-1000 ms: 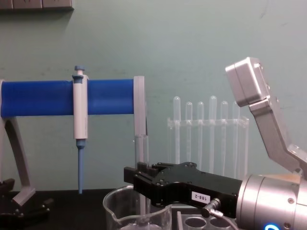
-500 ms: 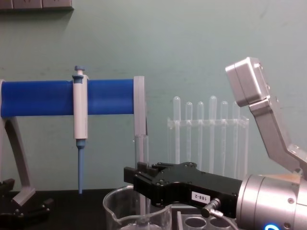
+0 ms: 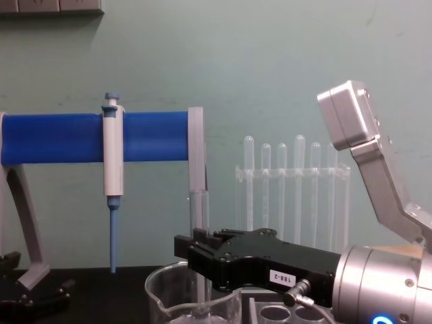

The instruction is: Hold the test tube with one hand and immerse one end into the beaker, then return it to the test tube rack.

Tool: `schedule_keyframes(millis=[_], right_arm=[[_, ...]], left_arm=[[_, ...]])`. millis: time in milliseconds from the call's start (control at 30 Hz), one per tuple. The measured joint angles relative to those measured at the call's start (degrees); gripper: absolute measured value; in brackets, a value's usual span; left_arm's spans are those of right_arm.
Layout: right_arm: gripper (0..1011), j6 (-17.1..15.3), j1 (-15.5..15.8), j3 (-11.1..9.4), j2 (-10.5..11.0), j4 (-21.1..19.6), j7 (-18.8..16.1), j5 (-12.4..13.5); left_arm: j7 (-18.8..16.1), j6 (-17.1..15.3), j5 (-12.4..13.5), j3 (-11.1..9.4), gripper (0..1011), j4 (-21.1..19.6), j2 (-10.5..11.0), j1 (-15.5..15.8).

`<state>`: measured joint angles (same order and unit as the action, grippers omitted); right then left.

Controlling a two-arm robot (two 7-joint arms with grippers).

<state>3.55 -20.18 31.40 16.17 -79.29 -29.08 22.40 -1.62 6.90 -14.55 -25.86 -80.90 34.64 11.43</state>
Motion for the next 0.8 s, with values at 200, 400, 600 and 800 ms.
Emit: schedule_keyframes(millis=[200, 400, 600, 800], right_arm=[[224, 0.0, 0.0, 0.0, 0.0, 0.0, 0.0, 0.0], [224, 0.0, 0.0, 0.0, 0.0, 0.0, 0.0, 0.0], [224, 0.0, 0.0, 0.0, 0.0, 0.0, 0.0, 0.0], [224, 0.0, 0.0, 0.0, 0.0, 0.0, 0.0, 0.0]], left_arm=[[0.0, 0.0, 0.0, 0.0, 1000, 0.0, 0.0, 0.0], [0.0, 0.0, 0.0, 0.0, 1000, 0.0, 0.0, 0.0], [0.0, 0.0, 0.0, 0.0, 1000, 0.0, 0.0, 0.0], [0.0, 0.0, 0.0, 0.0, 1000, 0.0, 0.0, 0.0]])
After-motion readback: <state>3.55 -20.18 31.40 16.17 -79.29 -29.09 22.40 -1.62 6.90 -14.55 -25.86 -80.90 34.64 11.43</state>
